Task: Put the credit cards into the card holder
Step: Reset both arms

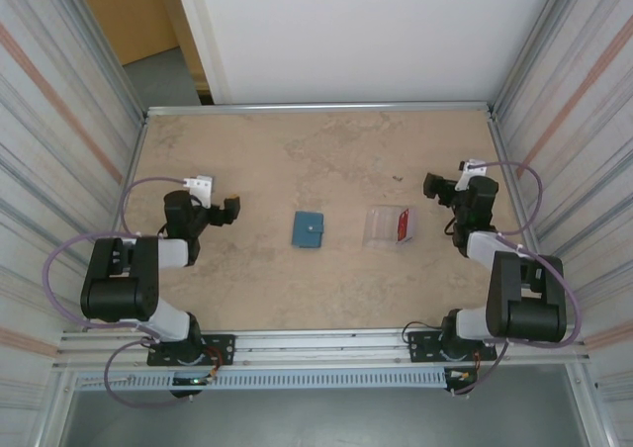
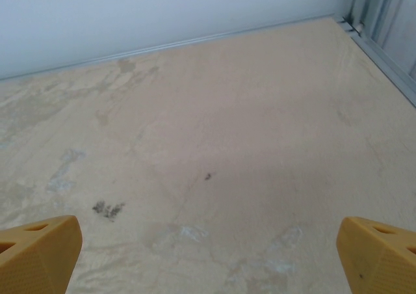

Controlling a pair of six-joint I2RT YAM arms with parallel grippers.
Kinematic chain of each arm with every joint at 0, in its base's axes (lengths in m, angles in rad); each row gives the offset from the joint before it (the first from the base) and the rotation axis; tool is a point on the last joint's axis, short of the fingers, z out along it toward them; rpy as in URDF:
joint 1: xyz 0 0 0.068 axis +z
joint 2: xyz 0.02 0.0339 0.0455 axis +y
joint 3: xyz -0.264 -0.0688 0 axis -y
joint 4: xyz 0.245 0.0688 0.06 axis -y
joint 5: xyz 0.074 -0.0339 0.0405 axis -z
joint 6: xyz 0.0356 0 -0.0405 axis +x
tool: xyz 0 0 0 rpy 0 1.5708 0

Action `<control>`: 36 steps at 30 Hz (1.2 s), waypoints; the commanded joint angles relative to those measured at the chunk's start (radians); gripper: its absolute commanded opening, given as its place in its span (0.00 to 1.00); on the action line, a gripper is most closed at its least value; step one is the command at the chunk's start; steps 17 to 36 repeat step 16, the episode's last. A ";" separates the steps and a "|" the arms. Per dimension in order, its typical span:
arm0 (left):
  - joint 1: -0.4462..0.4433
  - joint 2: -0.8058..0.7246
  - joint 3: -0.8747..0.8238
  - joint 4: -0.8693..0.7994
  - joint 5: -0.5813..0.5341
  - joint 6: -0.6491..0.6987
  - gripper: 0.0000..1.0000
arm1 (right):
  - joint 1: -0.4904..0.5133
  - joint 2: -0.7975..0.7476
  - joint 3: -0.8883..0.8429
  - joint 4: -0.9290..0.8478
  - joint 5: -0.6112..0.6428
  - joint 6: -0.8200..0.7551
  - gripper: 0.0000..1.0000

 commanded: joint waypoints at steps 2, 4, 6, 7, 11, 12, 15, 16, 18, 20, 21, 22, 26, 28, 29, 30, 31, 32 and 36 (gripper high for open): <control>-0.002 -0.003 -0.008 0.044 -0.031 -0.001 0.99 | 0.033 0.006 0.024 0.017 0.030 -0.047 0.99; -0.003 -0.007 -0.007 0.034 -0.035 0.001 0.99 | 0.032 0.003 0.022 0.019 0.027 -0.048 0.99; -0.006 -0.007 -0.006 0.034 -0.040 0.001 0.99 | 0.033 0.001 0.019 0.018 0.027 -0.049 0.99; -0.008 -0.005 -0.008 0.035 -0.044 0.001 0.99 | 0.032 0.000 0.018 0.017 0.027 -0.049 0.99; -0.013 -0.005 -0.004 0.032 -0.073 -0.004 0.99 | 0.033 -0.018 0.001 0.020 0.027 -0.048 0.99; -0.014 -0.005 -0.002 0.030 -0.077 -0.006 0.99 | 0.033 -0.023 -0.006 0.025 0.030 -0.047 0.99; -0.014 -0.006 -0.003 0.030 -0.081 -0.006 0.99 | 0.033 -0.042 -0.022 0.021 0.032 -0.047 0.99; -0.015 -0.006 -0.002 0.031 -0.083 -0.005 0.99 | 0.033 -0.052 -0.027 0.014 0.031 -0.047 0.99; -0.015 -0.006 -0.002 0.031 -0.083 -0.005 0.99 | 0.033 -0.052 -0.027 0.014 0.031 -0.047 0.99; -0.015 -0.006 -0.002 0.031 -0.083 -0.005 0.99 | 0.033 -0.052 -0.027 0.014 0.031 -0.047 0.99; -0.015 -0.006 -0.002 0.031 -0.083 -0.005 0.99 | 0.033 -0.052 -0.027 0.014 0.031 -0.047 0.99; -0.015 -0.006 -0.002 0.031 -0.083 -0.005 0.99 | 0.033 -0.052 -0.027 0.014 0.031 -0.047 0.99; -0.015 -0.006 -0.002 0.031 -0.083 -0.005 0.99 | 0.033 -0.052 -0.027 0.014 0.031 -0.047 0.99; -0.015 -0.006 -0.002 0.031 -0.083 -0.005 0.99 | 0.033 -0.052 -0.027 0.014 0.031 -0.047 0.99; -0.015 -0.006 -0.002 0.031 -0.083 -0.005 0.99 | 0.033 -0.052 -0.027 0.014 0.031 -0.047 0.99; -0.015 -0.006 -0.002 0.031 -0.083 -0.005 0.99 | 0.033 -0.052 -0.027 0.014 0.031 -0.047 0.99; -0.015 -0.006 -0.002 0.031 -0.083 -0.005 0.99 | 0.033 -0.052 -0.027 0.014 0.031 -0.047 0.99; -0.015 -0.006 -0.002 0.031 -0.083 -0.005 0.99 | 0.033 -0.052 -0.027 0.014 0.031 -0.047 0.99; -0.015 -0.006 -0.002 0.031 -0.083 -0.005 0.99 | 0.033 -0.052 -0.027 0.014 0.031 -0.047 0.99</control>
